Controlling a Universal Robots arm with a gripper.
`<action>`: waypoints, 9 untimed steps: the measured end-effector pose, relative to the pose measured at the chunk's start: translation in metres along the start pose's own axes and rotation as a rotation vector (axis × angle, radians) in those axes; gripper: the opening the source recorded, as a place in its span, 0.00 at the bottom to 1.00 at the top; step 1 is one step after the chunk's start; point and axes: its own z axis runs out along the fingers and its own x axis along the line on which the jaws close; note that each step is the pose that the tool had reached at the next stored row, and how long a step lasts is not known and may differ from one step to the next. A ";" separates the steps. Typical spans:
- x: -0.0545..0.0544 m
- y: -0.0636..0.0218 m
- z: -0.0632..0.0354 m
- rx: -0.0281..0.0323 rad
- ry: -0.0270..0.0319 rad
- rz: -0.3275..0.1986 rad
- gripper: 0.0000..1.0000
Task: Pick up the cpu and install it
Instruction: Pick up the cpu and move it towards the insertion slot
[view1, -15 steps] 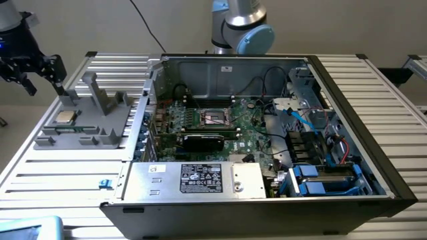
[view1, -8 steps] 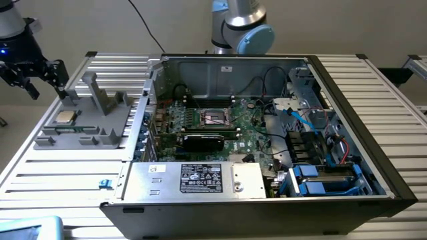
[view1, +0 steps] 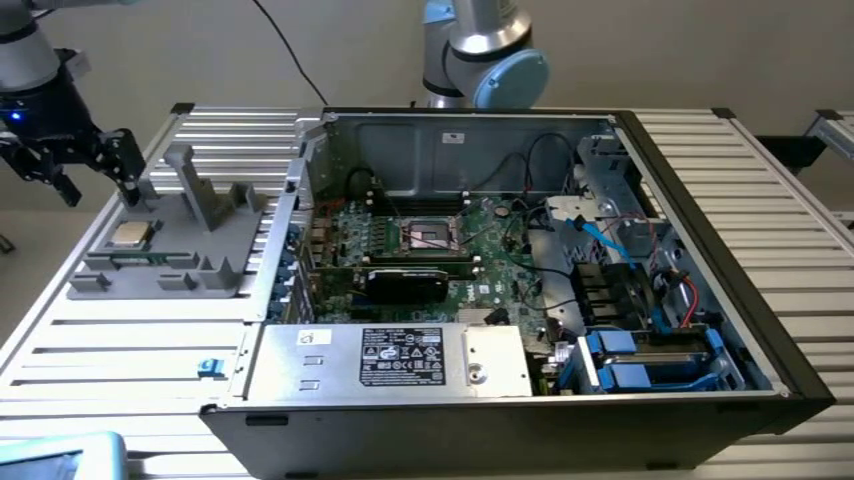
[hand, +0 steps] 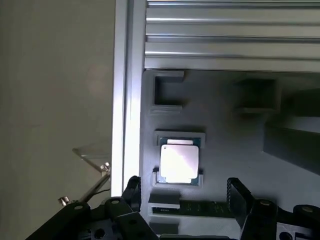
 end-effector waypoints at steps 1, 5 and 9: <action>0.000 -0.0001 0.0018 0.0000 0.0001 0.000 0.80; 0.000 -0.0002 0.0090 0.0000 0.0000 0.000 0.80; 0.000 -0.0003 0.0163 -0.0001 0.0003 0.000 0.80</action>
